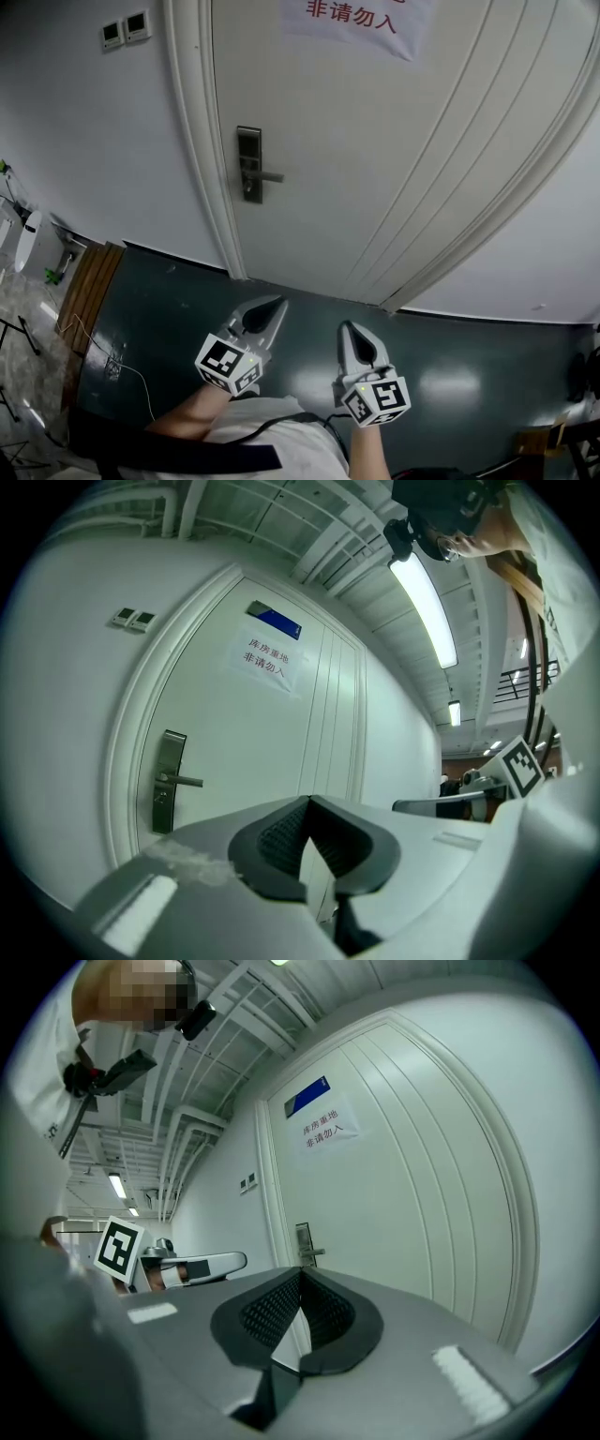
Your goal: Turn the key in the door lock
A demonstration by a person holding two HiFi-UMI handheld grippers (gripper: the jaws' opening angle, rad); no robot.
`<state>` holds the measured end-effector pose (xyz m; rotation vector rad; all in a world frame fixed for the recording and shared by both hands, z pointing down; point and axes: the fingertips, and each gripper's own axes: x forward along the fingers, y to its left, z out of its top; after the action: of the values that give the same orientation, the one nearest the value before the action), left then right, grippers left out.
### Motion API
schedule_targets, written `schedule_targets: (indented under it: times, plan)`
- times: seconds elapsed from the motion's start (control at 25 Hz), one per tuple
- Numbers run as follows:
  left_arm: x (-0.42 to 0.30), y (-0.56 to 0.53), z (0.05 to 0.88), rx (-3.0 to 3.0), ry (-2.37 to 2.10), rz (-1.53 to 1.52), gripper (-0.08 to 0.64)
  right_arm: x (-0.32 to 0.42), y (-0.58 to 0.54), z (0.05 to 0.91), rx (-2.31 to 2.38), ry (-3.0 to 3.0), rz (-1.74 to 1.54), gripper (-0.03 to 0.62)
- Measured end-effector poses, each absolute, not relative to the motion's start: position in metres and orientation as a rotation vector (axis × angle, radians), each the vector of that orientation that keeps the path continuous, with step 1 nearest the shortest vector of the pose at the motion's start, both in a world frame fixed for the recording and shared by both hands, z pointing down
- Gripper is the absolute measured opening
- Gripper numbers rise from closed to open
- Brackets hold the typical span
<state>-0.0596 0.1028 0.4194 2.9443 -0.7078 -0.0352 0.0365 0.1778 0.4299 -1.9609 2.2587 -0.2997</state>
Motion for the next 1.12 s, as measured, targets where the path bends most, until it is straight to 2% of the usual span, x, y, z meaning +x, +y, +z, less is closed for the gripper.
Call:
schedule_targets:
  times: [0.56,1.12]
  plan:
    - [-0.05,0.115,0.435,2.915,-0.804,0.024,0.005,0.057,0.197,0.464,-1.907,2.333,-0.412,0.009]
    - [-0.035,0.076,0.447,2.872,-0.835,0.016,0.005,0.072,0.161,0.472,-1.908,2.364,-0.453,0.009]
